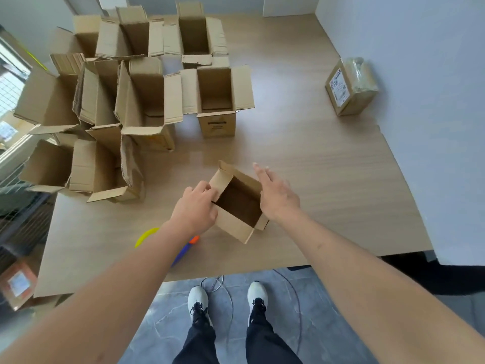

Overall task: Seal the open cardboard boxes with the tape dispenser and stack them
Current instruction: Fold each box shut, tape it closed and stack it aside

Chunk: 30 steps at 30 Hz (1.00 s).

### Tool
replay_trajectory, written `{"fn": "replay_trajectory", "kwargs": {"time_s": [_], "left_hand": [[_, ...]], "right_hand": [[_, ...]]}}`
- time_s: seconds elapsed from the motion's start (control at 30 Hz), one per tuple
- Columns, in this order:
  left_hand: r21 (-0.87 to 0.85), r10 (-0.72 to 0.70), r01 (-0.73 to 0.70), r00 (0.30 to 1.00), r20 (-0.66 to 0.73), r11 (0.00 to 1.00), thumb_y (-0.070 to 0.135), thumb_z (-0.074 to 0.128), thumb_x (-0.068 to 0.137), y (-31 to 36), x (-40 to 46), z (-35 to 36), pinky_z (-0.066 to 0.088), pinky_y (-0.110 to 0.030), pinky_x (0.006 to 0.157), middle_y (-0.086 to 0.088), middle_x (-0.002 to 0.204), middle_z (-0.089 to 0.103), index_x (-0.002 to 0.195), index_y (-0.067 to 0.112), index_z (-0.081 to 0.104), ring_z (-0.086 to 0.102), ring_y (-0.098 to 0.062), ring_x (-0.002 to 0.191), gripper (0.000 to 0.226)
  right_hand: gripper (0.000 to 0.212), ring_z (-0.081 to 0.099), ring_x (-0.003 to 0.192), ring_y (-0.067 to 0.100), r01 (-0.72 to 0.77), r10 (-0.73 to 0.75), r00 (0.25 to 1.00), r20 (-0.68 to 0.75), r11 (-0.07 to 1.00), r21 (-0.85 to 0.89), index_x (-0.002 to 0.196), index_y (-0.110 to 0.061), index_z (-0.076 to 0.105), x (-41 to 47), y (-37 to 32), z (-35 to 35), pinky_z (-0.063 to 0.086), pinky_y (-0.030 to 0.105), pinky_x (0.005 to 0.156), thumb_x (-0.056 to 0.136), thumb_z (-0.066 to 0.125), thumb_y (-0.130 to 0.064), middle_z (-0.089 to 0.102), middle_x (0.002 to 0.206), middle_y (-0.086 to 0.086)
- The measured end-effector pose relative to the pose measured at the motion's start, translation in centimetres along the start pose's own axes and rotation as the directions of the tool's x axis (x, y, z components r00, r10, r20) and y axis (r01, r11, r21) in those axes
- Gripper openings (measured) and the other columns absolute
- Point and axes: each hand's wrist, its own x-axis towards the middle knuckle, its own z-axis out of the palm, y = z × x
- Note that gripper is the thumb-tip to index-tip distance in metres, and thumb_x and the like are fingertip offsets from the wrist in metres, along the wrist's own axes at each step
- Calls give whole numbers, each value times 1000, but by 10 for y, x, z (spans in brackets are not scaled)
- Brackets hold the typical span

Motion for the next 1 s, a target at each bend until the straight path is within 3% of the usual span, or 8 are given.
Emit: {"fn": "replay_trajectory", "kwargs": {"time_s": [0.07,0.13,0.3,0.43,0.53,0.67,0.83,1.0], "left_hand": [[8,-11,11,1000,-2,1000,26,51,98,2,-1,3,50,-45,93,-2,134,45,133,19,58,46,-33,101,37],[-17,-15,15,1000,-8,1000,24,48,99,4,-3,6,47,-44,95,-4,130,46,129,16,61,48,-35,98,34],[-160,-83,85,996,18,983,34,52,98,4,-15,10,48,-42,94,-4,116,42,118,9,68,54,-34,99,36],[-263,-23,49,995,102,963,80,75,63,-5,-31,10,46,-35,101,0,118,36,126,12,63,50,-22,109,94],[-192,8,4,998,62,981,68,84,65,-8,-27,14,45,-37,104,-2,123,36,135,10,60,51,-25,111,94],[-127,47,-49,999,-23,991,65,79,74,-7,-17,19,46,-41,99,-5,123,44,123,11,66,54,-29,106,75],[-268,-99,46,977,-189,962,67,61,89,-2,-10,19,53,-39,82,2,104,60,105,18,79,60,-21,98,54],[-361,-231,129,938,-257,924,46,77,88,6,3,17,50,-41,83,-5,112,51,119,12,59,59,-29,97,49]], "right_hand": [[85,46,125,34,-69,70,997,-15,994,80,154,-51,10,-1,2,3,48,42,88,96,52,-5,24,160,0],[70,52,120,30,-121,133,991,-28,955,269,152,-42,30,0,5,4,48,37,96,95,53,-8,36,147,4],[33,55,115,20,-50,91,994,-68,890,453,130,-29,61,2,0,5,44,30,99,98,56,-31,52,125,1],[32,58,110,22,-50,84,995,-54,883,467,124,-27,65,6,-1,12,52,34,95,98,53,-14,49,116,-2],[32,58,108,21,-35,74,994,-77,906,423,121,-30,68,9,1,17,39,21,87,95,57,-15,49,111,-4],[38,56,123,20,-55,95,993,-76,911,409,129,-33,68,13,1,19,42,26,100,92,61,-40,57,131,-4],[67,29,150,19,-45,37,999,28,929,367,144,-35,55,6,3,27,32,37,118,85,57,-67,23,167,-6],[71,22,153,20,25,-37,999,25,926,377,151,-33,47,-2,5,34,29,40,121,90,57,-70,12,170,-7]]}}
